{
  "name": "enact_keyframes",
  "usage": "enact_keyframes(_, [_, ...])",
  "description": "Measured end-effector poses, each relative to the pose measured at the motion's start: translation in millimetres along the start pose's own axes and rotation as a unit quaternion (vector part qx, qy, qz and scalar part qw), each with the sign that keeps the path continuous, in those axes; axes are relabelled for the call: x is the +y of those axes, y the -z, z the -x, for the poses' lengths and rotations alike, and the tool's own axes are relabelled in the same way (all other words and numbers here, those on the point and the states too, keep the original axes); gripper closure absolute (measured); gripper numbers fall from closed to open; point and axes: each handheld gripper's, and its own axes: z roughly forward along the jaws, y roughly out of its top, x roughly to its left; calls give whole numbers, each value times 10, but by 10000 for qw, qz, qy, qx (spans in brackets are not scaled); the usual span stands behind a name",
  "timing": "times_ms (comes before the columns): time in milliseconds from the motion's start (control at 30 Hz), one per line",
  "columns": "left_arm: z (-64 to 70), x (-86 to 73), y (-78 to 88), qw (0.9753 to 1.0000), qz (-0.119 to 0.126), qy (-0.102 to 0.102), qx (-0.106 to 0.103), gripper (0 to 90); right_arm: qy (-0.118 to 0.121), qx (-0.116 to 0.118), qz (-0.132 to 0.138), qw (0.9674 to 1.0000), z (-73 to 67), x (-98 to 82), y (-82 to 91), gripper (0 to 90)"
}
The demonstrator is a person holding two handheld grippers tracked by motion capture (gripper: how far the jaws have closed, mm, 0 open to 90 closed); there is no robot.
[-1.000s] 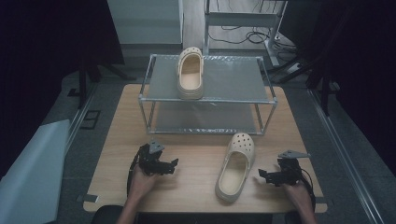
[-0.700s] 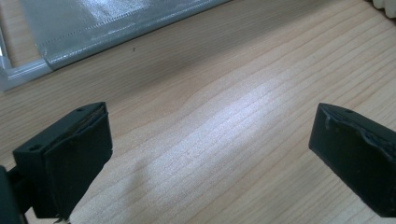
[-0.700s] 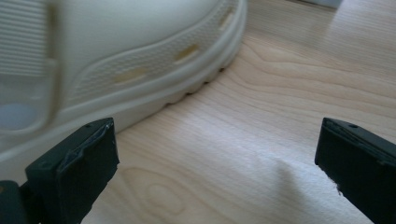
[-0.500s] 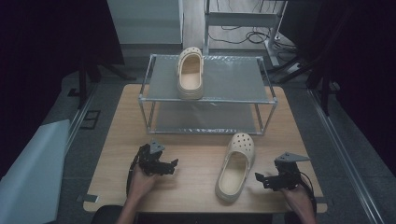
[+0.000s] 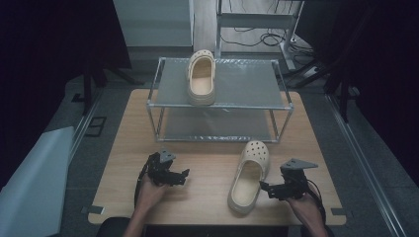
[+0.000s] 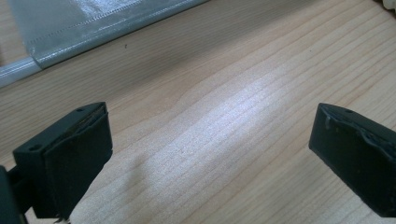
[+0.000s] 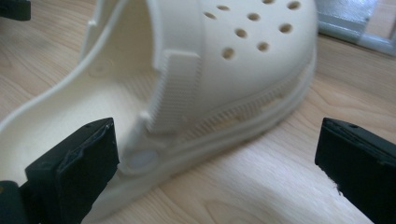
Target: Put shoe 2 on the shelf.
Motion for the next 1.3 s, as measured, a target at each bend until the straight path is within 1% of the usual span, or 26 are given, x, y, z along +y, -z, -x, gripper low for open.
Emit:
enact_keyframes(133, [3,0,-7,10000,-3,-3,-26,0,42,-111,-107,9999,-127,74,-118,0])
enact_keyframes(233, [11,-1,-12,10000,-15,-9,-36,0,87,-292,-253,9992,-183,86,-211,0])
enact_keyframes(300, [14,-1,-16,10000,-21,-15,-48,0,140,-431,-383,9982,-189,77,-253,0])
enact_keyframes(367, [14,-1,-17,10000,-26,-18,-46,0,-5,-381,-397,9985,-159,64,-252,0])
enact_keyframes(400, [14,-1,-18,10000,-28,-15,-46,0,-39,-371,-404,9985,-146,59,-240,0])
enact_keyframes(433, [14,-1,-17,10000,-26,-10,-45,0,37,-473,-442,9979,-126,54,-205,0])
enact_keyframes(500, [12,-2,-17,10000,-25,-6,-47,0,52,-514,-470,9976,-115,53,-190,0])
enact_keyframes(533, [11,-2,-16,10000,-25,-7,-46,0,62,-597,-502,9969,-91,49,-164,0])
enact_keyframes(633, [8,-2,-15,10000,-21,9,-50,0,49,-714,-531,9960,-7,23,-106,0])
enact_keyframes(800, [9,-4,-19,10000,-26,14,-55,0,-89,-880,-544,9946,173,-19,-24,0])
enact_keyframes(833, [9,-4,-19,10000,-26,15,-59,0,-142,-988,-525,9936,243,-35,7,0])
enact_keyframes(867, [9,-4,-18,10000,-25,17,-63,0,-142,-988,-525,9936,243,-35,7,0])
enact_keyframes(933, [7,-2,-20,10000,-27,28,-76,0,-195,-1095,-505,9925,317,-48,31,0])
enact_keyframes(1000, [8,0,-17,10000,-28,38,-78,0,-284,-1148,-498,9917,381,-55,45,0])
enact_keyframes(1067, [9,2,-16,10000,-23,40,-75,0,-405,-1166,-528,9909,398,-43,40,5])
enact_keyframes(1100, [10,3,-16,10000,-25,39,-69,0,-441,-1158,-532,9909,395,-35,34,26])
enact_keyframes(1200, [6,2,-16,10000,-35,33,-58,0,-522,-1081,-453,9917,366,11,11,137])
enact_keyframes(1233, [2,1,-17,10000,-35,38,-56,0,-544,-1042,-439,9921,356,31,-2,156])
enact_keyframes(1267, [0,1,-16,10000,-49,46,-51,0,-569,-1020,-452,9921,348,52,-17,204])
enact_keyframes(1300, [-1,-1,-17,10000,-42,54,-58,0,-604,-1004,-468,9920,341,71,-32,226])
